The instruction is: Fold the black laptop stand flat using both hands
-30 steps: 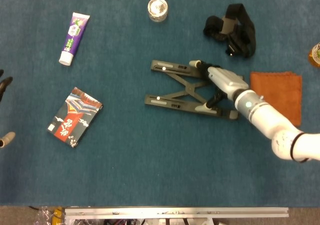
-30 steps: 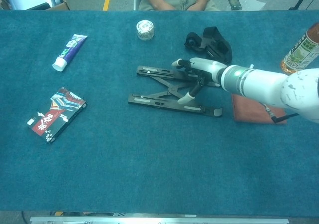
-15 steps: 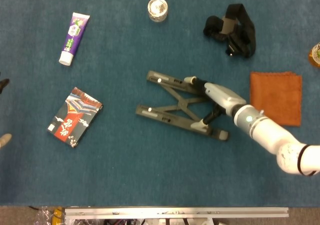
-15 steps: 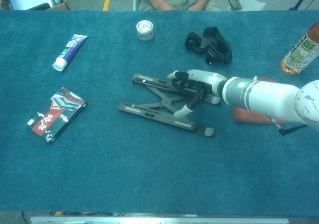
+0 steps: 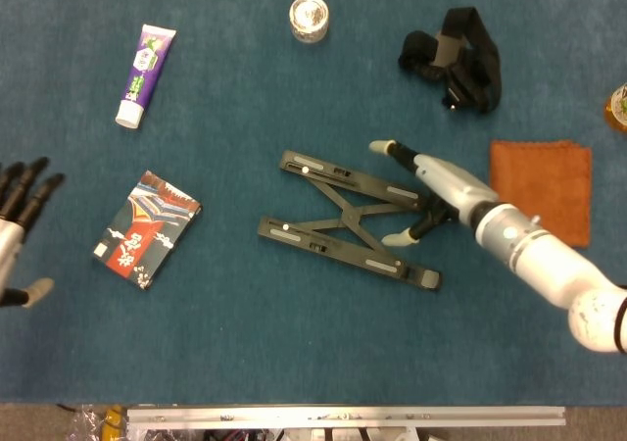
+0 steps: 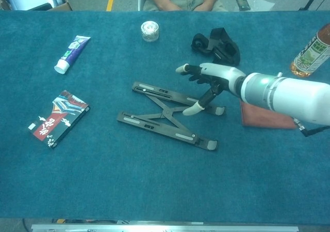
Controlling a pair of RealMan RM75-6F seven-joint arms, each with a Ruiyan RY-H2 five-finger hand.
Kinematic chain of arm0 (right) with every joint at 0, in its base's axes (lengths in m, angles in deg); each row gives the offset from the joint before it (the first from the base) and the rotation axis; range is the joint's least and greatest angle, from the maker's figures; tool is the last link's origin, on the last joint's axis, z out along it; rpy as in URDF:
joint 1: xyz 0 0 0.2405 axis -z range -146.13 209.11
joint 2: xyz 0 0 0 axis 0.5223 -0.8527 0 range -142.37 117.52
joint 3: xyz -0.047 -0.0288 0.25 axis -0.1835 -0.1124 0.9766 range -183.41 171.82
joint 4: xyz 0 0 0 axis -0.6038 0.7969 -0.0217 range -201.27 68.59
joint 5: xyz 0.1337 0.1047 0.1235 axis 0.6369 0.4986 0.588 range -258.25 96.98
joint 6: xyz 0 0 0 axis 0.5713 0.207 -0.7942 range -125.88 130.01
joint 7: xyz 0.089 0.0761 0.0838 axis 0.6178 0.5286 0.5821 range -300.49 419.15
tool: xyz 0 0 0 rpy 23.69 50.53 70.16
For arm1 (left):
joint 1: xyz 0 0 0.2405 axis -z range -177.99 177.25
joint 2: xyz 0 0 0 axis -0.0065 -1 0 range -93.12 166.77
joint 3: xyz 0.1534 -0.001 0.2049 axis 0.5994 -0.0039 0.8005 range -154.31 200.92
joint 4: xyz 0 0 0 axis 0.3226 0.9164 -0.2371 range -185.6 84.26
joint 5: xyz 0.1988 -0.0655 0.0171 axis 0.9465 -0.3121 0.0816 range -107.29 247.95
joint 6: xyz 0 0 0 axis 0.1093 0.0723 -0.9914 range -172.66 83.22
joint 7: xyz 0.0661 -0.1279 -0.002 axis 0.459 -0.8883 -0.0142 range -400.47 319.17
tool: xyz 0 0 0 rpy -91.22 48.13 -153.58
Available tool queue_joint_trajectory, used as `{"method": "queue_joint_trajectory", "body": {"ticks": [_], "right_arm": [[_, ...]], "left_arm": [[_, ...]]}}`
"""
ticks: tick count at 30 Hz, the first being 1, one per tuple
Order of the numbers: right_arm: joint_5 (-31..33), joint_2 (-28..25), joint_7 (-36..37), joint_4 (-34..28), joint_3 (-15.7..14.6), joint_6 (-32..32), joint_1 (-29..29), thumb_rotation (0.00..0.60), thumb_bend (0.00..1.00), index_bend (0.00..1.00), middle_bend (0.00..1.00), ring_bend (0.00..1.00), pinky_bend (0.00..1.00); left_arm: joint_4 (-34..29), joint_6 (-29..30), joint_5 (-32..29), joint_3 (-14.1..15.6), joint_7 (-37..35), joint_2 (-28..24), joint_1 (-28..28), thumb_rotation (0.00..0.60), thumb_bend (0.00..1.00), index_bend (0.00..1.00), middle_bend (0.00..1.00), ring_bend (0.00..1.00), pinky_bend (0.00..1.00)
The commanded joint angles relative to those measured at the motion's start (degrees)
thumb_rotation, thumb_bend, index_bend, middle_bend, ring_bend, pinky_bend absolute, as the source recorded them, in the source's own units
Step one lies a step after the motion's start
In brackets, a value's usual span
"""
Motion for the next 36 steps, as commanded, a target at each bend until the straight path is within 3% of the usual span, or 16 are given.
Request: {"method": "queue_joint_trajectory", "body": {"ticks": [1, 19, 36], "right_arm": [[-0.15, -0.80, 0.62, 0.20, 0.03, 0.31, 0.44, 0.600, 0.00, 0.00, 0.00, 0.00, 0.00], [-1.80, -1.17, -0.54, -2.32, -1.81, -3.20, 1.83, 0.590, 0.00, 0.00, 0.00, 0.00, 0.00], [4.07, 3.97, -5.49, -0.52, -2.79, -5.37, -0.91, 0.585, 0.00, 0.00, 0.00, 0.00, 0.00]], "left_arm": [[-1.17, -1.61, 0.78, 0.35, 1.60, 1.23, 0.95, 0.600, 0.13, 0.00, 0.00, 0.00, 0.00], [-1.14, -17.14, -2.67, -2.02, 9.25, 14.09, 10.75, 0.600, 0.13, 0.00, 0.00, 0.00, 0.00], [3.40, -23.36, -12.27, -6.18, 13.68, 25.92, 17.88, 0.600, 0.13, 0.00, 0.00, 0.00, 0.00]]}}
